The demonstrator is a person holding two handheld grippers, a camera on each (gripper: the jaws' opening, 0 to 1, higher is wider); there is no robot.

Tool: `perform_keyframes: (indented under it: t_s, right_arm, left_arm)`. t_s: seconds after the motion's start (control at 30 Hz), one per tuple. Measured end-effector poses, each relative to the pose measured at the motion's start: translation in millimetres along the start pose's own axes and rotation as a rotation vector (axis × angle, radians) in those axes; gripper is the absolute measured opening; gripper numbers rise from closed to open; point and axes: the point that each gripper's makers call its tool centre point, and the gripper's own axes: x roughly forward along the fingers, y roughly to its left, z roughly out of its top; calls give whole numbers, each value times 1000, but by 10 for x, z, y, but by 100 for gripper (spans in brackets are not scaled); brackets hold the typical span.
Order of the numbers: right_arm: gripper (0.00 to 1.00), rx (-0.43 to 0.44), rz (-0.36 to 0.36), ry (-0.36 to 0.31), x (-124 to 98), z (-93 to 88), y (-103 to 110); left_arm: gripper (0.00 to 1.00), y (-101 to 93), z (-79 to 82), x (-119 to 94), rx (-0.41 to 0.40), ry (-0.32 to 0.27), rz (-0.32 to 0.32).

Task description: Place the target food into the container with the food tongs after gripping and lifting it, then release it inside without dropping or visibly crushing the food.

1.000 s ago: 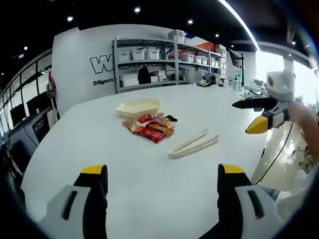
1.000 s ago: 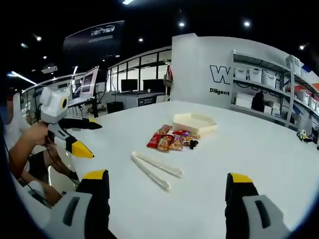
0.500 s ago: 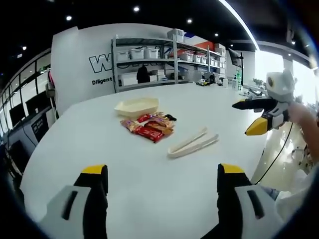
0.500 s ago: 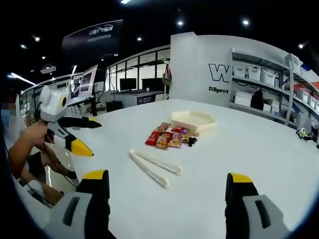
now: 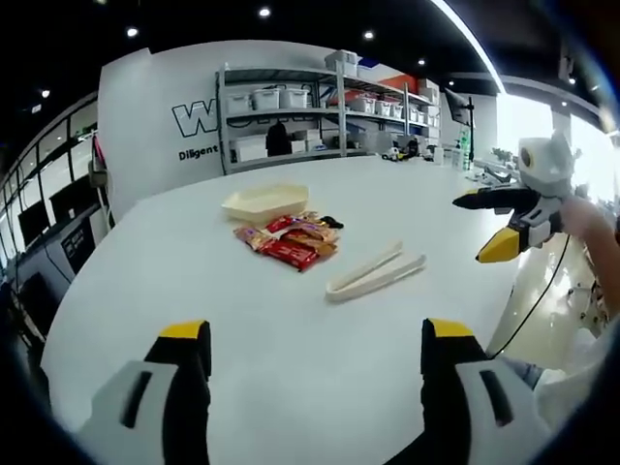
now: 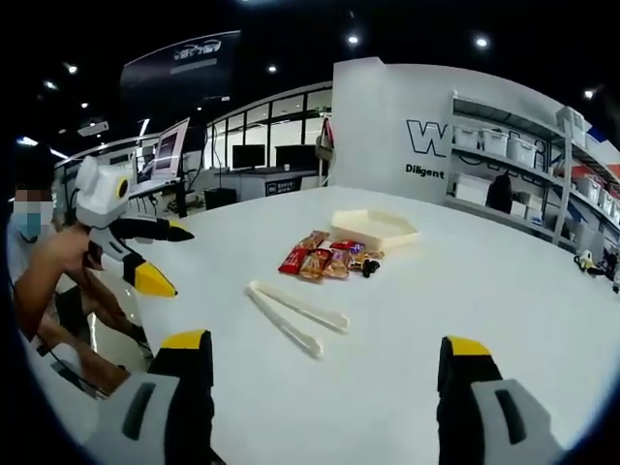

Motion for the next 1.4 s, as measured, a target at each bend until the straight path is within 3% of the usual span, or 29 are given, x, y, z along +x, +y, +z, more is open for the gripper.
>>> perform_keyframes:
  t_s: [0.4,0.6,0.93,1.27,1.4]
  right_arm:
    - [97,-3,0,-10,-1,23,-11]
    - [97,35,-2,-17,30,-3,-59]
    - [96,18,1,-6,82,-41,-27]
    - [95,4,42,4,166,-35,149]
    - [96,8,21,-18,179,6,121]
  left_arm:
    - [88,-14,6,12,1,-1,0]
    - [86,-83,32,48,27,-4,-9]
    - [87,-73,72,25,10,-29,-15]
    - [87,-45,62,-53,-2,-46,-12]
    - [87,-34,51,-61,-4,-48,-12]
